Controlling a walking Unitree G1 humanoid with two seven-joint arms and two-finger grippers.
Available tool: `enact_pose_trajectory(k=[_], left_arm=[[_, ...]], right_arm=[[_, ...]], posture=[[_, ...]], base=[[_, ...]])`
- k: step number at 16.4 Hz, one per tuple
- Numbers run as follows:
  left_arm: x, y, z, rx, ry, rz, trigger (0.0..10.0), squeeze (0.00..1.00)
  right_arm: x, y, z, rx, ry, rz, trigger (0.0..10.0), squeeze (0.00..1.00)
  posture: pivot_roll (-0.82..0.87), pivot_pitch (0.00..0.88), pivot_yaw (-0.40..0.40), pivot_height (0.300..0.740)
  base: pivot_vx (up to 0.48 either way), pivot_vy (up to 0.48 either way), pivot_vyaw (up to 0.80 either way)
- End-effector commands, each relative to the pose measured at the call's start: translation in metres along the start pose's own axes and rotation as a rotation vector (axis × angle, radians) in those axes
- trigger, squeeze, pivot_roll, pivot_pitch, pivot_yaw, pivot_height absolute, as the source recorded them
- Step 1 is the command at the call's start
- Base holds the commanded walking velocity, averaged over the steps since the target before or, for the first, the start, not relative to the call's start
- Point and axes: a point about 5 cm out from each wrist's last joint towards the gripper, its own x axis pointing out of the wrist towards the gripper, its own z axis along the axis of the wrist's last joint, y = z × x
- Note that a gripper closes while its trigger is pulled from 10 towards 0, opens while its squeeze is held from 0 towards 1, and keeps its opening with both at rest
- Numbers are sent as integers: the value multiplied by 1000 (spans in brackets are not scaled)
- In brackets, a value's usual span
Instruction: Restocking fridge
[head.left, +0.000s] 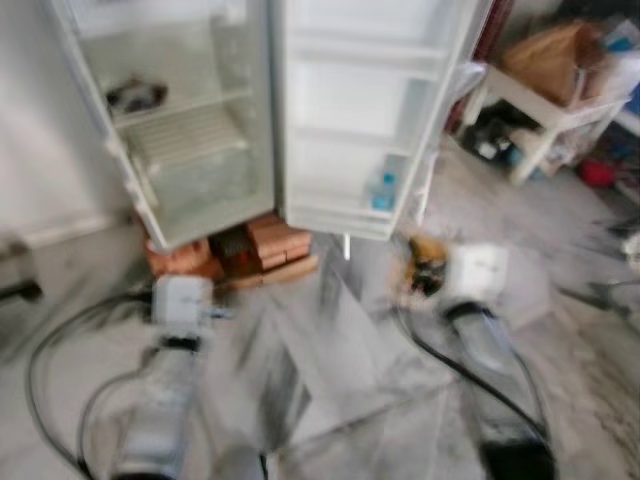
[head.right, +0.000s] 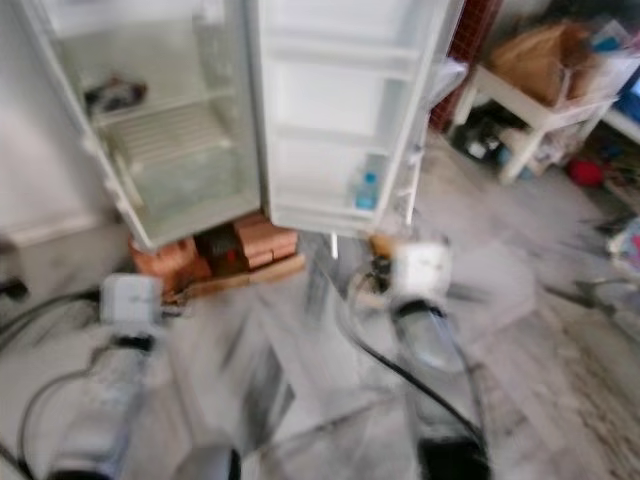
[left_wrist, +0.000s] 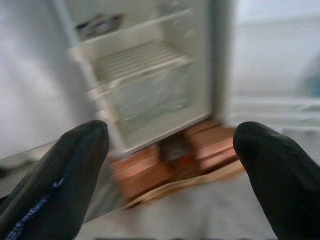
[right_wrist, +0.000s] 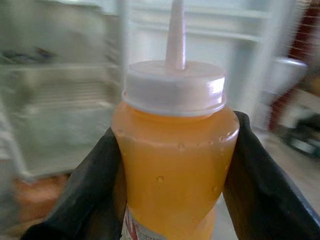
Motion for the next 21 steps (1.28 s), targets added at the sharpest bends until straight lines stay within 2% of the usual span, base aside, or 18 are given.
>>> enact_pose_trajectory(k=[1,12,19,21], left_arm=[[1,-11,4,-9,-13,-26,10000,0],[2,-15,2,-2,11,-22,10000,0],[4,-15,2,-4,15,-22,10000,0],[6,-15,3,-2,12,-22,10000,0]], right_arm=[[-4,-13,2,-21,-9,-32,10000,0],[-3,-12,3,-11,-13,-14,10000,0],[0,-10,2,-13,-9,0,10000,0],[1,-10,3,-17,-12,4,10000,0]], posture=[[88,73,-62,740],[84,78,-62,740],[88,71,-63,740],[89,70,-62,740]], base=[[480,0,750],[452,0,43],[0,0,0],[0,-401,0]])
